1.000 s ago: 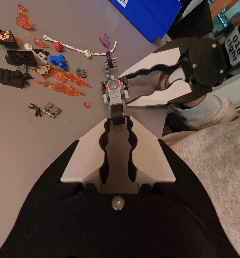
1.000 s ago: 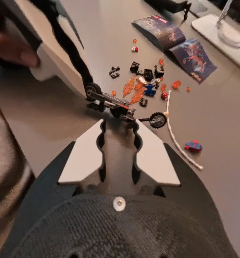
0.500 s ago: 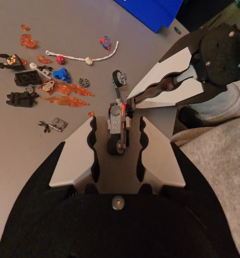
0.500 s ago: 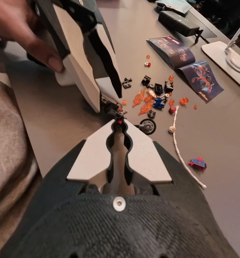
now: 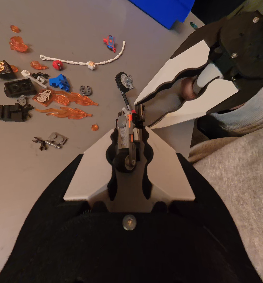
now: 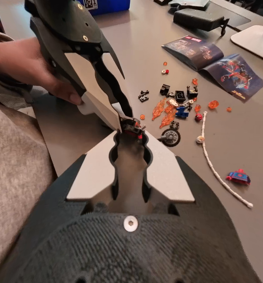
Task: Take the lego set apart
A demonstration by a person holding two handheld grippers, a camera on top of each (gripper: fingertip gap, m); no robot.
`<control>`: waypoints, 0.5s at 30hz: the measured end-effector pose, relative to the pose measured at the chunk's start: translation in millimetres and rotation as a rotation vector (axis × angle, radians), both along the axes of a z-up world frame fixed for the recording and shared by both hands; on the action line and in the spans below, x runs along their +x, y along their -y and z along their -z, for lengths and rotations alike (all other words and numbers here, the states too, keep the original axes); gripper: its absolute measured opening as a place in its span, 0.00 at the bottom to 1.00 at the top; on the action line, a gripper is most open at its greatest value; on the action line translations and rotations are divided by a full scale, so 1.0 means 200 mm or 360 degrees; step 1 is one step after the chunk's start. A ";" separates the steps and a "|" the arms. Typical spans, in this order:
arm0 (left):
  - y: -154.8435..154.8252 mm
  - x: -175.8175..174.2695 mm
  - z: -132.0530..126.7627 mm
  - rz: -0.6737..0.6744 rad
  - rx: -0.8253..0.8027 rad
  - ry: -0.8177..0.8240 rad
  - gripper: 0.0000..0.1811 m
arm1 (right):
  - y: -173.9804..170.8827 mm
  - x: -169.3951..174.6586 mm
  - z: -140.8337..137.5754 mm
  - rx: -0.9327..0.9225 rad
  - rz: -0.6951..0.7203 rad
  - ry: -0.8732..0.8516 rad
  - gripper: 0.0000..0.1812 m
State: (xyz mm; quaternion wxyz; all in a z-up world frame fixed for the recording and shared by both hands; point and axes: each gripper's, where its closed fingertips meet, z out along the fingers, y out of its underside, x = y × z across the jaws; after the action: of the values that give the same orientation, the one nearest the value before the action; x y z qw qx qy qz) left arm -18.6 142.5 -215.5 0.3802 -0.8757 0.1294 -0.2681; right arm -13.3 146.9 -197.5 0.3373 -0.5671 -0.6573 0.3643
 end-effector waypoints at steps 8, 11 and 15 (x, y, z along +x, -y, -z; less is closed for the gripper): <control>0.02 0.04 0.00 0.0080 0.0032 -0.0059 0.18 | 0.00 0.03 0.00 0.0167 -0.0086 -0.0007 0.14; 0.03 0.06 0.00 0.0141 0.0041 -0.0075 0.18 | 0.02 0.05 0.01 0.0340 -0.0226 0.0040 0.11; 0.03 0.07 0.00 0.0151 0.0077 -0.0149 0.18 | 0.05 0.06 0.03 0.0507 -0.0372 0.0095 0.07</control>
State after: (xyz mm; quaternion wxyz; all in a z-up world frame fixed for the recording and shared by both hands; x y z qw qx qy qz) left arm -4.7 135.9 -216.2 0.3816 -0.8707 0.1948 -0.2414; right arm -1.0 137.4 -204.3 0.3586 -0.4369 -0.7776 0.2755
